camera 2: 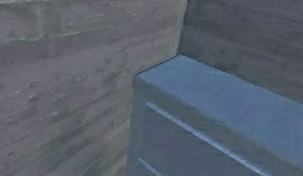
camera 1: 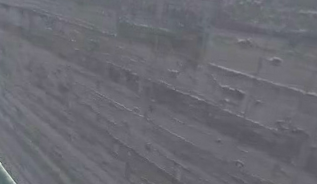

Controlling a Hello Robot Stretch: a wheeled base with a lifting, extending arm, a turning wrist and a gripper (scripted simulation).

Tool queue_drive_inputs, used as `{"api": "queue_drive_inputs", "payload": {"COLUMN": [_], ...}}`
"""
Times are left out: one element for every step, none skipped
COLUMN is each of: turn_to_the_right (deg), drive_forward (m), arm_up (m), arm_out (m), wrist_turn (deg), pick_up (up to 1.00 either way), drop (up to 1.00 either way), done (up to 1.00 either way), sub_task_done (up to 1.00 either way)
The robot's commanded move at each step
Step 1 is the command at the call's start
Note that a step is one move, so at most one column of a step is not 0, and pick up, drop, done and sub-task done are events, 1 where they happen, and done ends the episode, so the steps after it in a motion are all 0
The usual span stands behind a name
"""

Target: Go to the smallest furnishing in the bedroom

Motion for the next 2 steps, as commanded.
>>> {"api": "queue_drive_inputs", "payload": {"turn_to_the_right": [0.0,-45.0], "drive_forward": [0.05,0.0], "arm_up": [0.0,0.0], "arm_out": [0.0,0.0], "wrist_turn": [0.0,0.0], "pick_up": [0.0,0.0], "drop": [0.0,0.0], "done": [0.0,0.0], "sub_task_done": [0.0,0.0]}}
